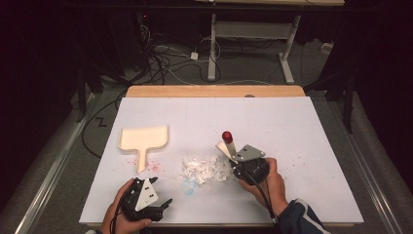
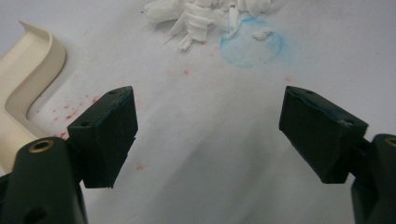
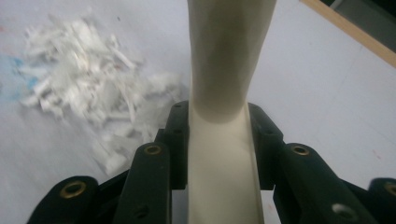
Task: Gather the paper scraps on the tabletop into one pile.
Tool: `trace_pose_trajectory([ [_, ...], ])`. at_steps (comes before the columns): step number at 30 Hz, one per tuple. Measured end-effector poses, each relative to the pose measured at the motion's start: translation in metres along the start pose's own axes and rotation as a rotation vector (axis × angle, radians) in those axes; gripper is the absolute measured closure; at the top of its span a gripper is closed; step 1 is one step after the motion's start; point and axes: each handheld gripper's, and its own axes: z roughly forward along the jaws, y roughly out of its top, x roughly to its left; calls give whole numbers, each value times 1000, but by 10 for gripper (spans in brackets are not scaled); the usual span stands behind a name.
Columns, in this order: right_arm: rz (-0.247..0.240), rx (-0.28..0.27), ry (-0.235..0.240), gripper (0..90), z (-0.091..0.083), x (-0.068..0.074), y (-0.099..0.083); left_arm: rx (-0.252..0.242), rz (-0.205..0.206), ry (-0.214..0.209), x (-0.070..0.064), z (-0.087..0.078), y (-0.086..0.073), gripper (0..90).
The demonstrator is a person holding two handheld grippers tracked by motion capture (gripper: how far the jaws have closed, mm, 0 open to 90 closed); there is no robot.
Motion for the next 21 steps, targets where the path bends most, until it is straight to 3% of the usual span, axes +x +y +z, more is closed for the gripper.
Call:
trace_pose_trajectory([
  [5,7,-35,5,677,10,15,10,-5,8,4,0,-1,0,186],
  [12,15,-82,51,677,14,23,21,-2,0,0,-1,0,0,185],
  [15,23,-109,65,677,11,20,21,-5,5,7,-1,-1,0,186],
  [21,40,-177,45,677,-2,3,24,2,-3,7,-1,-2,-1,185],
])
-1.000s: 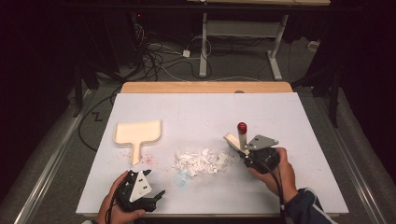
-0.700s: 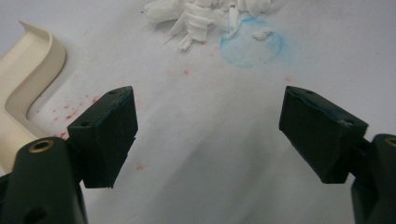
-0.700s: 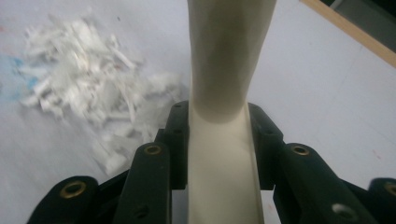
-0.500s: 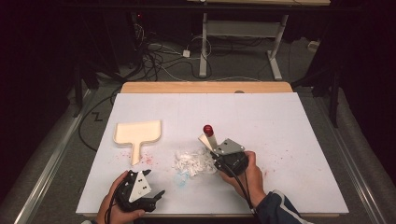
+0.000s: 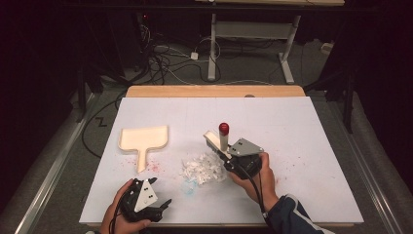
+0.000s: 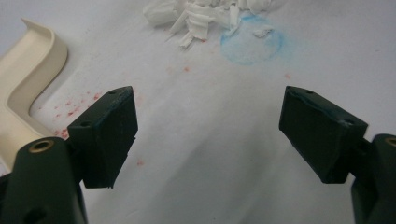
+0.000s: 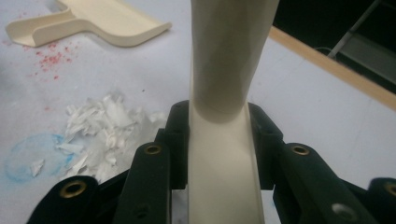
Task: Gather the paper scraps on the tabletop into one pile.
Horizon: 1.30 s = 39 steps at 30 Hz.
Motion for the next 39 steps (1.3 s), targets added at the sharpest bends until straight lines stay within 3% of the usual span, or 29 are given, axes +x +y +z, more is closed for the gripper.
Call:
trace_pose_trajectory([
  [4,29,-49,17,677,-14,-8,7,-12,-13,10,2,-2,-1,185],
  [7,39,-87,81,678,-24,-3,12,-31,-23,27,4,-7,-2,185],
  [11,18,-99,225,677,-28,17,18,-74,-63,60,11,-17,-4,180],
  [16,26,-62,374,678,-15,47,16,-126,-95,112,18,-28,-7,178],
  [21,41,-8,447,677,6,70,10,-132,-103,124,20,-30,-9,178],
  [25,44,24,455,677,19,77,6,-120,-91,109,18,-26,-9,178],
  [27,30,28,423,677,21,77,7,-109,-94,97,16,-25,-9,178],
  [29,25,39,387,677,22,71,7,-106,-90,89,15,-23,-8,178],
  [33,65,63,332,675,24,55,2,-94,-82,73,12,-20,-7,178],
  [36,50,70,267,676,18,47,1,-82,-70,59,9,-16,-5,179],
  [39,69,77,244,676,13,40,-3,-71,-58,49,7,-12,-4,178],
])
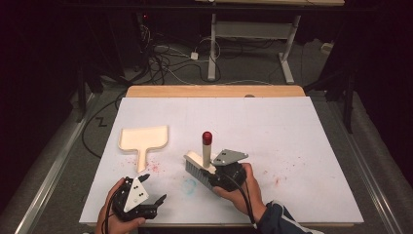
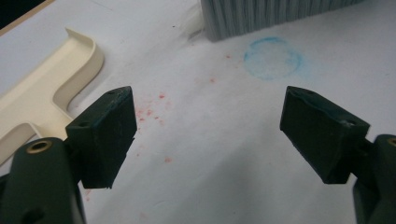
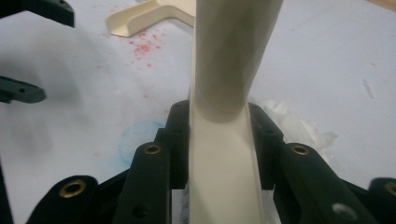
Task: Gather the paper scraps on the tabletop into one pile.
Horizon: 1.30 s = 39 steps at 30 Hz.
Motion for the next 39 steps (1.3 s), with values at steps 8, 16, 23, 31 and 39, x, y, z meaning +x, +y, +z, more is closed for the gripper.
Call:
trace_pose_trajectory([
  [8,16,-38,1,677,-14,1,2,-10,-1,2,1,-1,1,178],
  [16,13,-87,25,677,-14,13,13,-9,-2,-3,2,-2,-1,178],
  [23,41,-55,43,677,8,16,9,-1,1,-6,0,0,-1,178],
  [31,62,-28,-55,677,4,-9,2,13,11,-14,-1,3,0,179],
  [39,31,-72,-37,677,-24,-21,7,18,22,-17,-3,4,2,179],
])
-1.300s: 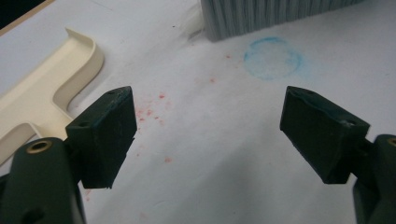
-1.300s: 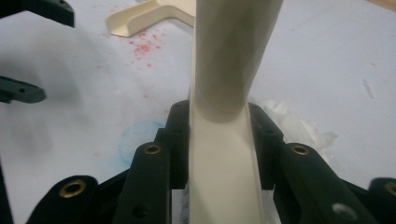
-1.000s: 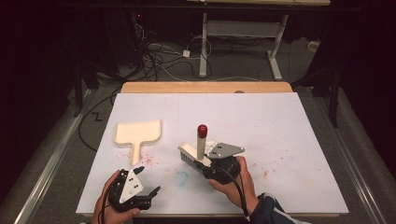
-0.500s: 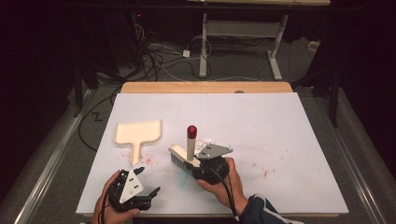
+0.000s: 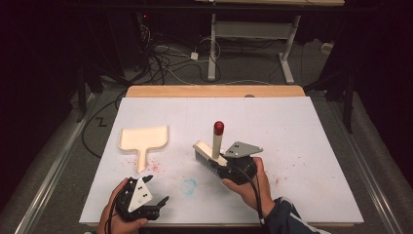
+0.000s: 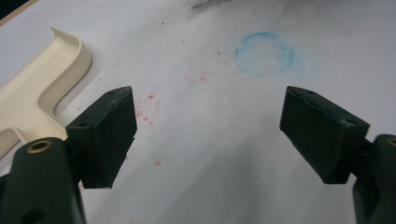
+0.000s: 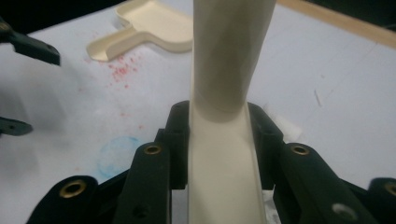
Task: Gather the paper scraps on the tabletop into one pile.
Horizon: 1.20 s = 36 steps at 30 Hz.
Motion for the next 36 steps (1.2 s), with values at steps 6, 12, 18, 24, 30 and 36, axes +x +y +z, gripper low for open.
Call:
trace_pose_trajectory([
  [6,7,-74,10,676,-32,-18,15,1,5,5,0,0,0,179],
  [12,15,-84,-99,676,-55,-42,13,7,4,5,0,0,-1,179],
  [18,-34,38,-237,676,-47,-59,-16,8,6,5,0,1,0,179],
  [24,-6,60,-292,676,-27,-68,-30,8,4,-3,0,3,1,179],
  [30,-107,71,-270,675,5,-38,-28,12,8,-5,-1,4,1,180],
  [36,-175,60,-251,677,6,-22,-22,20,5,-10,-1,4,-1,182],
])
